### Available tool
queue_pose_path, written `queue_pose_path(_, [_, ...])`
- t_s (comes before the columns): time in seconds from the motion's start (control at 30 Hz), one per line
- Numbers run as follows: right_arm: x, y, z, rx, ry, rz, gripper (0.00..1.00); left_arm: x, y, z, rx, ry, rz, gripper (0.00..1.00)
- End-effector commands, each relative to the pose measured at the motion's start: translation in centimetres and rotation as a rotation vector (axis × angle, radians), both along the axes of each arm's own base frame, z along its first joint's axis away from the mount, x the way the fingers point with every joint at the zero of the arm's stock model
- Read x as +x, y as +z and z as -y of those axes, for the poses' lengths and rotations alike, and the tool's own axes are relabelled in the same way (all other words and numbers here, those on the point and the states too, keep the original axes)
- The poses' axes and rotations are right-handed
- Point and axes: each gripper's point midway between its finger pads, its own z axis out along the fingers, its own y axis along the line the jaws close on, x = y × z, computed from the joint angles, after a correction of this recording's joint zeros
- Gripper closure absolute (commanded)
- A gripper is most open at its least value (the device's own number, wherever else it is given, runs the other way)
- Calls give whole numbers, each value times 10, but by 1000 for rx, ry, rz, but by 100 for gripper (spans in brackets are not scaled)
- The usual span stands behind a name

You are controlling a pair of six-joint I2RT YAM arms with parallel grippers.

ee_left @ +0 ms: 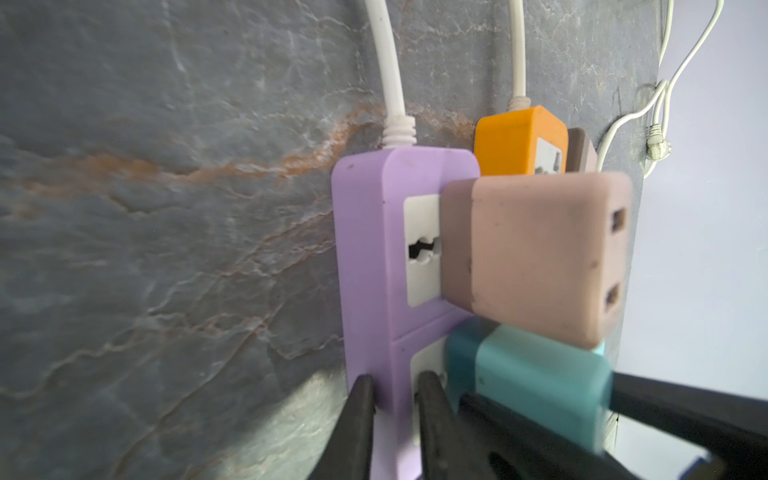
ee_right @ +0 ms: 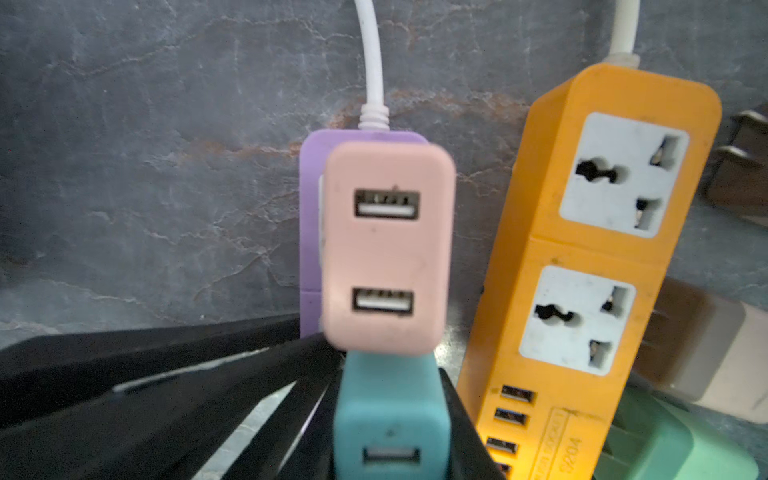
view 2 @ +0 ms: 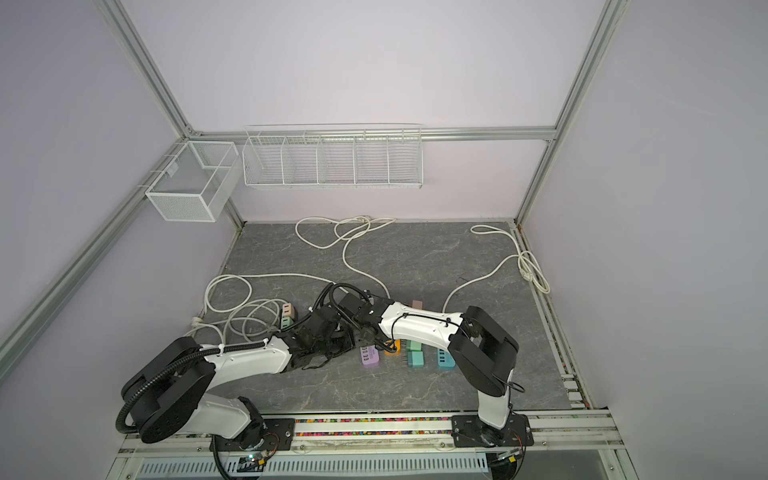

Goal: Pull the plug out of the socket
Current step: 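Pull on the teal USB plug with right gripper while left gripper pins the strip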

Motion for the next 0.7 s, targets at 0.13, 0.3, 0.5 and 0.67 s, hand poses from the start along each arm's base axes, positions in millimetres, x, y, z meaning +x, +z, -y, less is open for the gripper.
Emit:
queue_pose_path(0.13, [-10,18,-28,47,34,26,82,-25,-50,-42,217,61,-128,80])
queue_pose_path(0.3, [-1,25,-10,61,-4,44,82,-27,-51,-45,222,63,-132,80])
queue_pose_path(0.5, [-5,23,-18,72,12,23,84,-27,-53,-43,184,75,-128,80])
queue_pose_path(0.67, [-5,26,-20,61,20,32,85,-28,-54,-46,184,107,-144,80])
